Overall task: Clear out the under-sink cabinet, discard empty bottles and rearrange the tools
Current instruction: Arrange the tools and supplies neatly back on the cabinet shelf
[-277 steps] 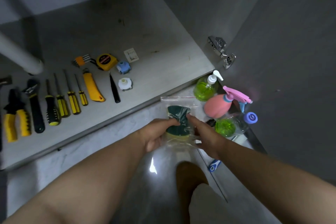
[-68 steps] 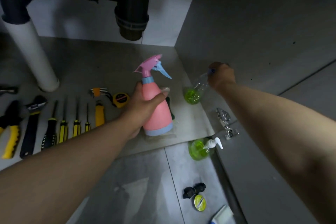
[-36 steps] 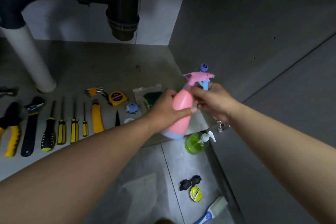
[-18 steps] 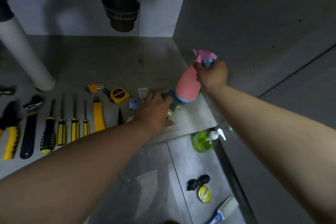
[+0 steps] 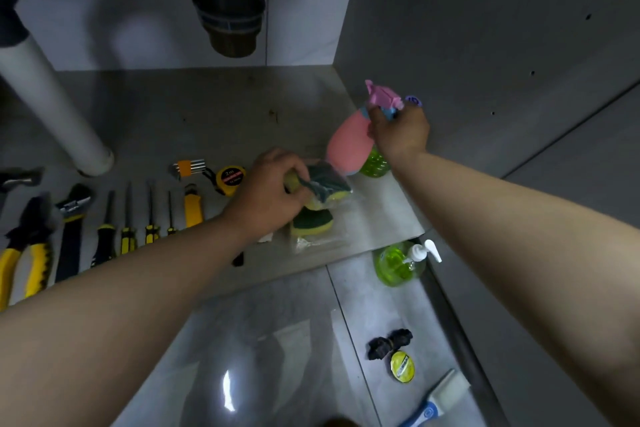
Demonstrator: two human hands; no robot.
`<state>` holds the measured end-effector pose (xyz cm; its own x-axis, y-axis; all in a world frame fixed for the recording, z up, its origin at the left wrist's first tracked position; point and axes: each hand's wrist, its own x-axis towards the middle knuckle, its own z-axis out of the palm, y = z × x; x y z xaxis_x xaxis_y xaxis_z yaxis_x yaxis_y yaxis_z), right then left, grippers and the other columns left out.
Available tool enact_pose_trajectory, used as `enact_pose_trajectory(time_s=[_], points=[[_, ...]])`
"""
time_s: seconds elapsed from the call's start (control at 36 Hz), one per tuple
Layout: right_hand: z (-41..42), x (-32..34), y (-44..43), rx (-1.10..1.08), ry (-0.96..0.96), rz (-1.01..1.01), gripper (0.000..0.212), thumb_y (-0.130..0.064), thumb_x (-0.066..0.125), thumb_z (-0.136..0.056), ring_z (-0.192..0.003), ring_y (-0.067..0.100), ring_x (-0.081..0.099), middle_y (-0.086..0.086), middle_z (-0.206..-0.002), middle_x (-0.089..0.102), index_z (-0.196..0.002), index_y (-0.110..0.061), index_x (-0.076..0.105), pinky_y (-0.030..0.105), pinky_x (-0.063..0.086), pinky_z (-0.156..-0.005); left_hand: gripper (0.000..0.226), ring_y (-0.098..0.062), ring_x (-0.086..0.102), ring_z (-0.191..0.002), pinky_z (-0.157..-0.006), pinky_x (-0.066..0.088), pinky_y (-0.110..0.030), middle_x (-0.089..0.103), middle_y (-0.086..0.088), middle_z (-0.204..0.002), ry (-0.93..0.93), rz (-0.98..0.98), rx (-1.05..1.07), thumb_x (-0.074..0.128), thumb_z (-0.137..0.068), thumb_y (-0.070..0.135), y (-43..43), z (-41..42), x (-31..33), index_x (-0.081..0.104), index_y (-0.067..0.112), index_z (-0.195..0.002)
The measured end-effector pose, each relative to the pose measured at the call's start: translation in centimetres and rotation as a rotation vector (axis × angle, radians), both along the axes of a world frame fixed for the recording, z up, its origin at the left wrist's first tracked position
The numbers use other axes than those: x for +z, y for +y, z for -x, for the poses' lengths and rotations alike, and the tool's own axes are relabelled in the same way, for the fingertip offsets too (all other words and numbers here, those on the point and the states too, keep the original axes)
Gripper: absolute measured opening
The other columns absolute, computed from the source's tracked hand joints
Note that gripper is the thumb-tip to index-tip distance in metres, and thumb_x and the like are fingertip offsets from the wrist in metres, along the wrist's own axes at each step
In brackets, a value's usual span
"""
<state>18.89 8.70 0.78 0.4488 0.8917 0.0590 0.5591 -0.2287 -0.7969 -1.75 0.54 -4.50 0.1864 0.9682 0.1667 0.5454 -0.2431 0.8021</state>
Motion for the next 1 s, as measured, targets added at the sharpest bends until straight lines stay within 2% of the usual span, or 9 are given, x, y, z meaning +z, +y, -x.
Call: enact_pose_trajectory(time_s=[0.11, 0.31, 0.47, 0.56, 0.64, 0.69, 0.78, 0.89, 1.0], points=[[0.5, -0.7, -0.2, 0.021, -0.008, 0.108, 0.04, -0.036, 0.065, -0.095, -0.109, 0.035, 0.068, 0.019, -0.115, 0.071, -0.117, -0.003, 0.066, 0.044, 0.052, -0.098, 0.012, -0.015, 0.059, -0.088, -0.073, 0.046, -0.029, 0.061, 0.0, -0.095, -0.119, 0.048, 0.146, 0.061, -0.089, 0.006, 0.5, 1.9, 0.7, 0.066, 0.015, -0.085], [0.6, -1.7, -2.4, -0.034, 0.155, 0.282, 0.053, -0.017, 0.068, -0.082, -0.105, 0.035, 0.066, 0.022, -0.124, 0.065, -0.132, -0.007, 0.052, 0.051, 0.054, -0.098, 0.019, -0.017, 0.056, -0.083, -0.069, 0.04, -0.028, 0.064, -0.012, -0.09, -0.331, 0.108, 0.357, 0.05, -0.096, 0.004, 1.0, 4.0, 2.2, 0.065, 0.01, -0.086], [1.4, -4.4, -6.8, 0.013, 0.161, 0.436, 0.032, -0.029, 0.065, -0.087, -0.104, 0.036, 0.066, 0.014, -0.11, 0.068, -0.111, -0.008, 0.062, 0.05, 0.056, -0.094, 0.016, -0.022, 0.057, -0.087, -0.074, 0.042, -0.03, 0.062, -0.016, -0.095, -0.356, 0.132, 0.379, 0.052, -0.095, 0.001, 0.3, 5.2, 2.6, 0.066, 0.007, -0.089], [2.2, -5.6, -7.6, 0.183, 0.155, 0.547, 0.046, -0.044, 0.065, -0.091, -0.102, 0.024, 0.056, 0.002, -0.114, 0.06, -0.128, -0.018, 0.058, 0.034, 0.048, -0.084, 0.018, -0.022, 0.057, -0.089, -0.075, 0.042, -0.027, 0.061, -0.018, -0.099, -0.344, 0.135, 0.357, 0.051, -0.097, 0.0, 0.0, 5.7, 2.4, 0.068, 0.002, -0.095], [3.1, -6.5, -7.3, 0.217, 0.134, 0.661, 0.054, -0.057, 0.07, -0.084, -0.09, 0.018, 0.052, -0.001, -0.105, 0.054, -0.117, -0.02, 0.05, 0.03, 0.041, -0.071, 0.02, -0.007, 0.054, -0.072, -0.068, 0.039, -0.022, 0.059, -0.004, -0.078, -0.34, 0.107, 0.331, 0.048, -0.097, -0.006, -0.5, 6.3, 2.2, 0.067, -0.001, -0.093], [3.8, -7.1, -7.0, 0.22, 0.095, 0.709, 0.057, -0.059, 0.073, -0.081, -0.09, 0.02, 0.054, -0.001, -0.095, 0.054, -0.109, -0.017, 0.048, 0.032, 0.046, -0.075, 0.022, 0.003, 0.05, -0.063, -0.062, 0.04, -0.02, 0.057, 0.001, -0.075, -0.325, 0.106, 0.318, 0.047, -0.098, -0.006, -0.6, 6.9, 1.8, 0.065, 0.003, -0.091], [4.7, -8.3, -6.8, 0.195, 0.058, 0.701, 0.057, -0.052, 0.077, -0.081, -0.1, 0.026, 0.063, 0.008, -0.103, 0.062, -0.112, -0.01, 0.054, 0.038, 0.055, -0.088, 0.023, -0.006, 0.048, -0.067, -0.065, 0.038, -0.027, 0.054, -0.003, -0.079, -0.314, 0.15, 0.278, 0.043, -0.103, -0.001, -0.9, 7.7, 1.0, 0.06, 0.007, -0.089], [5.2, -8.8, -7.5, 0.138, 0.242, 0.694, 0.038, -0.034, 0.079, -0.083, -0.065, 0.014, 0.057, 0.006, -0.084, 0.061, -0.1, -0.008, 0.058, 0.025, 0.044, -0.051, 0.029, -0.027, 0.052, -0.087, -0.079, 0.051, -0.051, 0.055, -0.026, -0.091, -0.454, 0.309, 0.223, 0.038, -0.096, -0.005, -1.6, 8.5, 0.8, 0.063, 0.006, -0.086], [3.8, -7.5, -9.0, 0.182, 0.312, 0.663, 0.027, -0.015, 0.077, -0.081, -0.039, 0.008, 0.06, 0.008, -0.07, 0.069, -0.101, 0.001, 0.068, 0.014, 0.039, -0.038, 0.023, -0.027, 0.048, -0.09, -0.081, 0.041, -0.046, 0.052, -0.023, -0.09, -0.602, 0.488, 0.156, 0.044, -0.077, 0.018, -2.6, 8.2, 2.5, 0.064, 0.022, -0.068]])
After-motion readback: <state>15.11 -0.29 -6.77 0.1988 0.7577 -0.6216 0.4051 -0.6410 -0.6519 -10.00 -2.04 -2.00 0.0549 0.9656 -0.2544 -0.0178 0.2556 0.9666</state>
